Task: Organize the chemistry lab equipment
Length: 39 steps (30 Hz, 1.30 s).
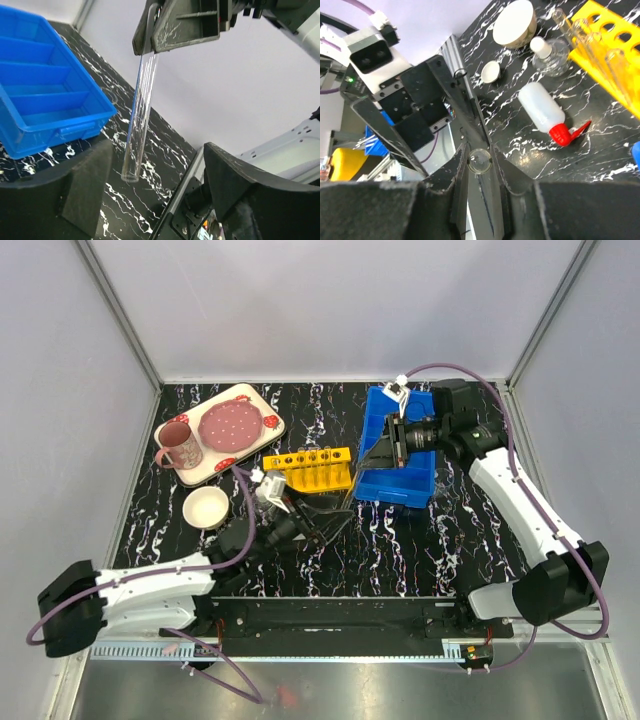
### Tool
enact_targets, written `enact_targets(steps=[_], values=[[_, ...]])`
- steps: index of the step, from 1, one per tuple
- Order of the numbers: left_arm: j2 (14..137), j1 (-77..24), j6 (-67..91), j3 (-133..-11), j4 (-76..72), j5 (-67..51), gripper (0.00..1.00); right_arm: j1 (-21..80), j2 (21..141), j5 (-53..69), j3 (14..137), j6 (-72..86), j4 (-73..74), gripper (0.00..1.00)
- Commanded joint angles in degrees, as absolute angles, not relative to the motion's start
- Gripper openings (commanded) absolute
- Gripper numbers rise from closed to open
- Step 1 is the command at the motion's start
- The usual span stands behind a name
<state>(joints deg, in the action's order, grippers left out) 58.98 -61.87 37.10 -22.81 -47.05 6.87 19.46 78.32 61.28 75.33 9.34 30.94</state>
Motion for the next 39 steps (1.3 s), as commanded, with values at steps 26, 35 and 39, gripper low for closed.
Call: enact_targets(steps=[26,35,39], values=[[18.2,-59.3,26.3,-34.8,29.8,33.0,0.99,24.3,96.0,27.2,86.5,-4.8,22.4,0.21],[18.2,-59.3,28.0,-33.7,29.9,33.3,0.99,24.6,99.0,25.7,89.5,-3.7,20.9,0.21],[17.3,-59.2,29.0,-33.0,29.9,33.1,0.99,24.6,99.3,25.8,90.0,-3.4,21.0,0.22]])
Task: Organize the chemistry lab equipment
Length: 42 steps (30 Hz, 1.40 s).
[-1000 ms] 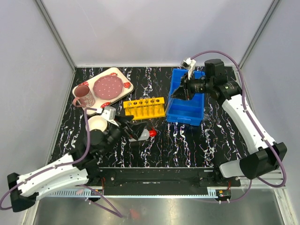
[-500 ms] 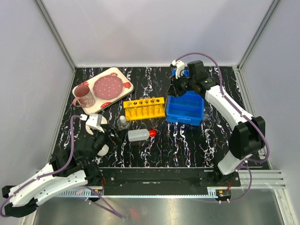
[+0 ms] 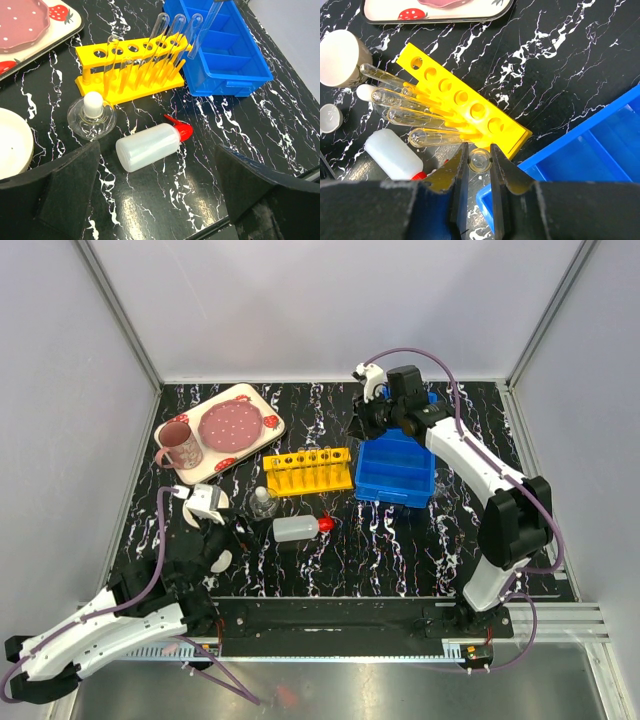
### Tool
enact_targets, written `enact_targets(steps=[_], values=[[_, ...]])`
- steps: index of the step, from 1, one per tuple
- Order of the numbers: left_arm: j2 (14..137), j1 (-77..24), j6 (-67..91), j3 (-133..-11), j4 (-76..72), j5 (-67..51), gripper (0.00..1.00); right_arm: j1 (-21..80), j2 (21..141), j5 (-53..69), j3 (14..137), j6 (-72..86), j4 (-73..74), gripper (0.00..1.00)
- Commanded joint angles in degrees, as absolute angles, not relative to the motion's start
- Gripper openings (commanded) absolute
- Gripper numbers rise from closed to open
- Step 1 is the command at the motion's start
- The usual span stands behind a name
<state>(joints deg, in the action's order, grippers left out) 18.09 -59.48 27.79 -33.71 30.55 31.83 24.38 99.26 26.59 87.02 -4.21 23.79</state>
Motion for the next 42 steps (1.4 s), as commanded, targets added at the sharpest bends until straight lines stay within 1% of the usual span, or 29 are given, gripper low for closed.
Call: enact_targets(steps=[1,19,27,34,38,42], values=[[17.1,-59.2,29.2,-33.0,29.9,33.2,0.99,24.7,99.6,25.8,90.0,-3.3,20.8,0.22],[15.8,-59.2,29.0,-32.3,30.6,33.5,0.99,25.8,102.7,24.5,90.3,-3.6,20.2,0.22],[14.7,-59.2,29.4,-32.0,30.9,33.7,0.99,26.9,103.3,23.5,88.6,-5.2,19.4,0.23],[14.2,-59.3,29.5,-31.8,31.1,33.8,0.99,27.5,103.4,24.2,86.8,-5.5,18.8,0.26],[13.8,-59.3,29.6,-31.8,31.1,33.8,0.99,27.5,102.9,24.4,85.9,-5.8,18.8,0.31],[13.5,-59.2,29.6,-31.8,31.1,33.7,0.99,27.5,102.2,24.7,84.7,-6.2,19.0,0.33]])
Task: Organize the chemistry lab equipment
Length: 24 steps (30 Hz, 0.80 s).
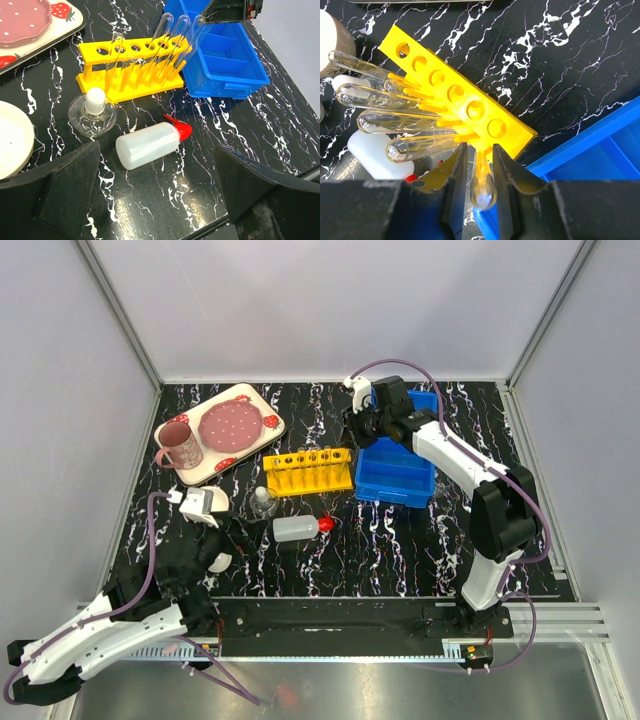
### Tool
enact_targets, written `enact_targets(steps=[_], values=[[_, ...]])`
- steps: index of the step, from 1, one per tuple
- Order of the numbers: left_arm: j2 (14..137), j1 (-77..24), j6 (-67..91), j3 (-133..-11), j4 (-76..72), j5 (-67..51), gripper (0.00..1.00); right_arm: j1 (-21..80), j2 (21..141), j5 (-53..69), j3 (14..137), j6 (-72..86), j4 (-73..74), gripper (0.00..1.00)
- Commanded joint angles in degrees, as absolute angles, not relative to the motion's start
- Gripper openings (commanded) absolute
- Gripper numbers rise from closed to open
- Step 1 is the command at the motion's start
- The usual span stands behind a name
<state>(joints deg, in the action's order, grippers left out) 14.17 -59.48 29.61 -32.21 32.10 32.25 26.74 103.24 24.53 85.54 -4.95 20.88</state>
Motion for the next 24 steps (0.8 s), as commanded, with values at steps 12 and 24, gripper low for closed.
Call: enact_targets(steps=[12,24], values=[[12.2,-59.3,29.6,-31.9,31.3,32.9,0.99,27.5,101.0,27.1,84.1,-6.1,20.3,0.38],[11.8,-59.3,29.6,-32.5,31.8,33.2,0.99,27.5,99.8,26.2,90.1,-3.5,21.9,0.51]])
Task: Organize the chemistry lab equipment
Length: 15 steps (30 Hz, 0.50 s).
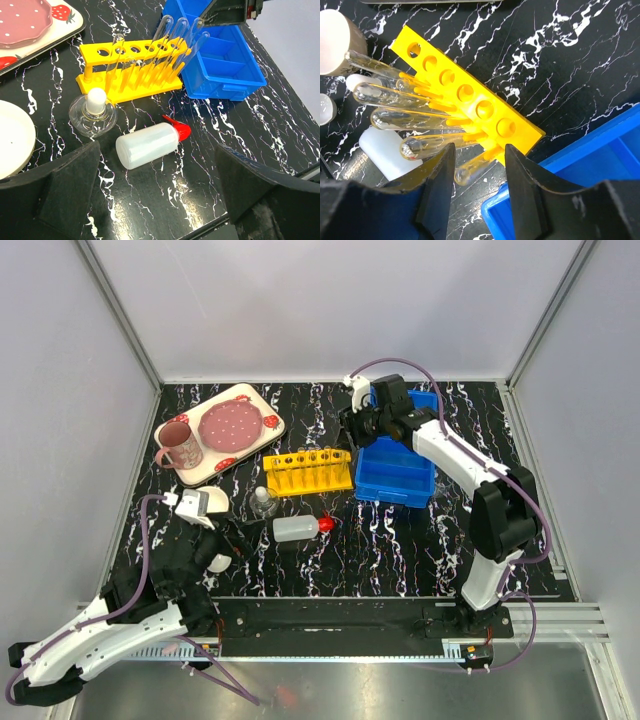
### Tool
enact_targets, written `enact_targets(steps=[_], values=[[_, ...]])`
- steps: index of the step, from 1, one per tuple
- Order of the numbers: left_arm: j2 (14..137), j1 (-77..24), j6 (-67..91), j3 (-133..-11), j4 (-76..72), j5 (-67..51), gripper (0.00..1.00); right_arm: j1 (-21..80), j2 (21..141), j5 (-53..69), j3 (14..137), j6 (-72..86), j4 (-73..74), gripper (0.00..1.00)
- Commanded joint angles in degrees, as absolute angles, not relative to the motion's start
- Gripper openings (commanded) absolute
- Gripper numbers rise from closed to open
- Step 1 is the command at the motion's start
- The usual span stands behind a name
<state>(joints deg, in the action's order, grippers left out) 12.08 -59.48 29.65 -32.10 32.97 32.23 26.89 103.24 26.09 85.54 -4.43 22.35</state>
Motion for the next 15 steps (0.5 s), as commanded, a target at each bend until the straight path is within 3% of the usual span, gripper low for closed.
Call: enact_targets(steps=[1,3,10,15], values=[[11.8,-59.2,29.4,-32.6,31.8,33.2,0.99,27.5,99.7,26.4,90.9,-3.5,22.5,0.52],[11.7,-59.2,29.4,-32.8,31.6,33.2,0.99,27.5,98.7,27.5,91.5,-4.3,23.1,0.55],[11.6,-59.2,29.9,-33.4,31.3,34.3,0.99,25.1,92.9,41.6,91.8,-20.1,35.1,1.00],[16.6,-59.3,30.1,-34.7,31.0,33.3,0.99,17.6,86.4,46.8,89.0,-25.8,42.8,1.00]])
